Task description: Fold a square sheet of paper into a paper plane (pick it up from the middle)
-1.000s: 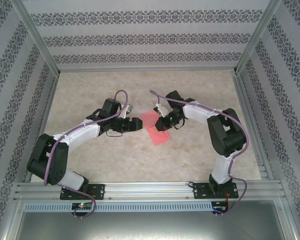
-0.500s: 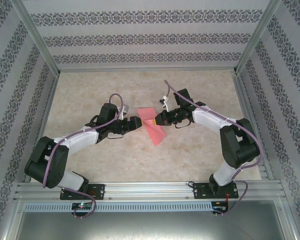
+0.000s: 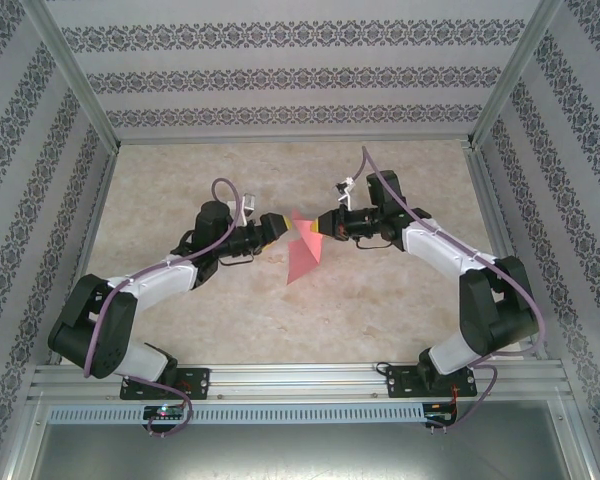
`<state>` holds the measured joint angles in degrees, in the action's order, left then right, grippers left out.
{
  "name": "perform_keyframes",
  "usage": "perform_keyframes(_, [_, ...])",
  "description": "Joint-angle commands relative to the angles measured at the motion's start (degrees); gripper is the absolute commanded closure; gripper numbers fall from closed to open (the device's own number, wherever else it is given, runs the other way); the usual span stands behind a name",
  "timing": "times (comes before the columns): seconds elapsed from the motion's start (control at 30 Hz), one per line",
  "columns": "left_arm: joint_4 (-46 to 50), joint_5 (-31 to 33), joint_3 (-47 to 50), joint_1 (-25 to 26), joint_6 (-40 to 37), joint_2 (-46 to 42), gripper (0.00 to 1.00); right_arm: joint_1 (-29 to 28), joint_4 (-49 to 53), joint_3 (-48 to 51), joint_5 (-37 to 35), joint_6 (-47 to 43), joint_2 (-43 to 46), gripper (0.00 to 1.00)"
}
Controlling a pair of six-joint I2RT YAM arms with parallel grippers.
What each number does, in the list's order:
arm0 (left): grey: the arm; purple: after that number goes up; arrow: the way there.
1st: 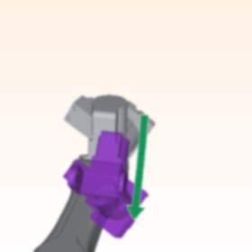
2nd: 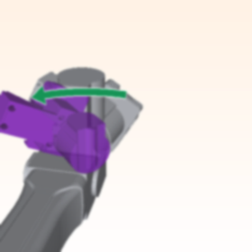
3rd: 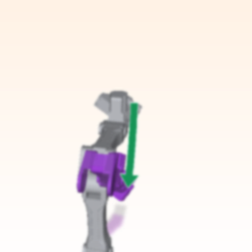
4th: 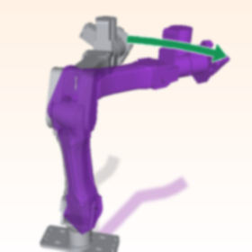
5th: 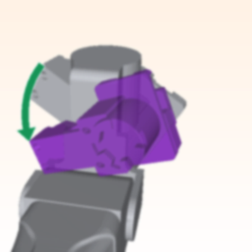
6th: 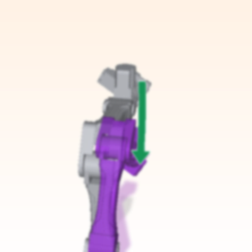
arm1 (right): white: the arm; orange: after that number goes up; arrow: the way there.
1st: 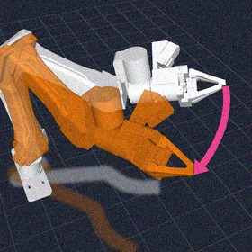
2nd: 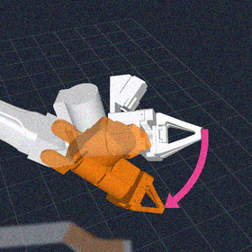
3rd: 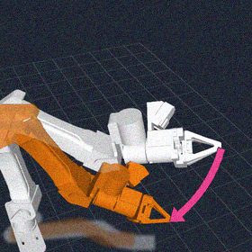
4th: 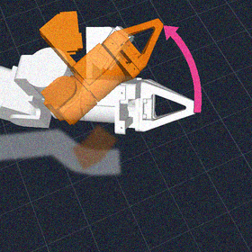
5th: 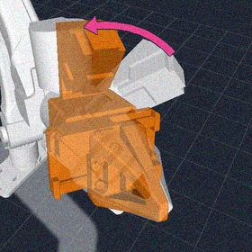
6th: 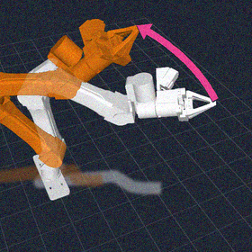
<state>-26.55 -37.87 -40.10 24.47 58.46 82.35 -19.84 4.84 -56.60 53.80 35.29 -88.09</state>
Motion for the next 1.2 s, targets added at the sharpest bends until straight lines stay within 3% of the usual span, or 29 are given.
perform_keyframes(0.0, [-3.8,-2.3,-3.4,2.2,1.2,1.1,0.22,0.1,-5.6,2.4,3.6,4.4,0.6,1.00])
perform_keyframes(0.17, [-9.9,-2.6,-3.3,4.0,6.3,5.6,0.23,0.2,-13.3,6.9,3.6,9.5,1.6,1.00])
perform_keyframes(0.53, [2.8,-0.4,-7.3,4.9,1.1,8.1,0.23,1.0,-20.8,12.5,3.0,14.6,3.6,1.00])
perform_keyframes(0.67, [-3.2,-1.0,-6.7,5.4,5.3,10.5,0.23,1.0,-26.3,14.2,3.6,18.5,2.9,1.00])
perform_keyframes(1.17, [-5.7,-3.4,-10.5,7.1,8.4,15.1,0.24,2.0,-30.1,17.8,2.8,21.1,1.9,1.00])
